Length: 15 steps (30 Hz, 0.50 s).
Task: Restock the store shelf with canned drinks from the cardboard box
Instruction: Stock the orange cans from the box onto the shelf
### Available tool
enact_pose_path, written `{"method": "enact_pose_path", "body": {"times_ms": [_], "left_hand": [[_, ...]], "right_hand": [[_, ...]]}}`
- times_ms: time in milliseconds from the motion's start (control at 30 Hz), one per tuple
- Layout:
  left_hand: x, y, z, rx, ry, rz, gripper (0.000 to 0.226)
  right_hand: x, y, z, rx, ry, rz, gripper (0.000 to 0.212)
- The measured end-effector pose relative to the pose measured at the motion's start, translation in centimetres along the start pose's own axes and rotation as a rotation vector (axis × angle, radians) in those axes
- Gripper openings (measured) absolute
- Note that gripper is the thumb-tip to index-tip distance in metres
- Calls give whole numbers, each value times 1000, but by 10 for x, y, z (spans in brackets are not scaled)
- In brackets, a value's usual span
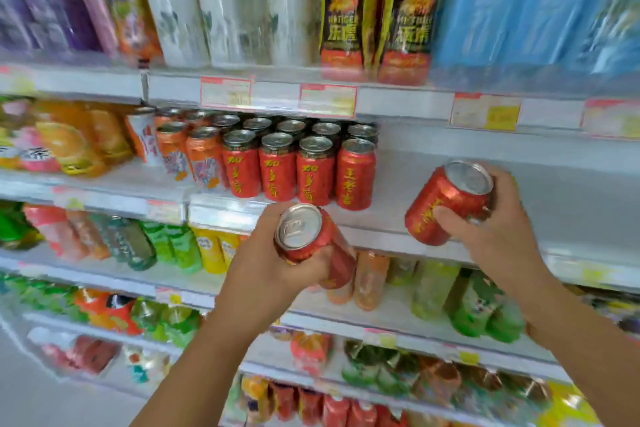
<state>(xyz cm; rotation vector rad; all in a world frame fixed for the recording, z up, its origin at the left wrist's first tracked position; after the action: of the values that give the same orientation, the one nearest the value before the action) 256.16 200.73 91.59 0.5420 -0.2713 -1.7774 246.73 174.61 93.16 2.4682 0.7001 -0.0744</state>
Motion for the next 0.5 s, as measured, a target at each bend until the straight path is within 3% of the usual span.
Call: {"method": "enact_pose_path", "body": {"times_ms": [200,300,500], "left_hand": [[24,18,1,-51,137,132,51],[29,26,-3,-64,173,129,51],[41,45,-18,-96,148,54,49]], "right_hand": [[28,76,40,26,-60,-148,68],[43,92,48,20,-79,-225,69],[59,97,65,121,-22,-198,72]]}}
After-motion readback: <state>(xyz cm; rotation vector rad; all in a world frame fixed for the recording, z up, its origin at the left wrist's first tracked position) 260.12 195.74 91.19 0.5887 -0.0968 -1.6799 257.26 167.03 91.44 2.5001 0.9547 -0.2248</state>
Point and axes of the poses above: each hand's wrist, its own y-axis towards the middle knuckle, its own x-axis out of the palm, z = x × y, the point moved 3 cm from there along y, towards the middle knuckle, and after that the axes turned 12 degrees about z, right-handed, at the moved point
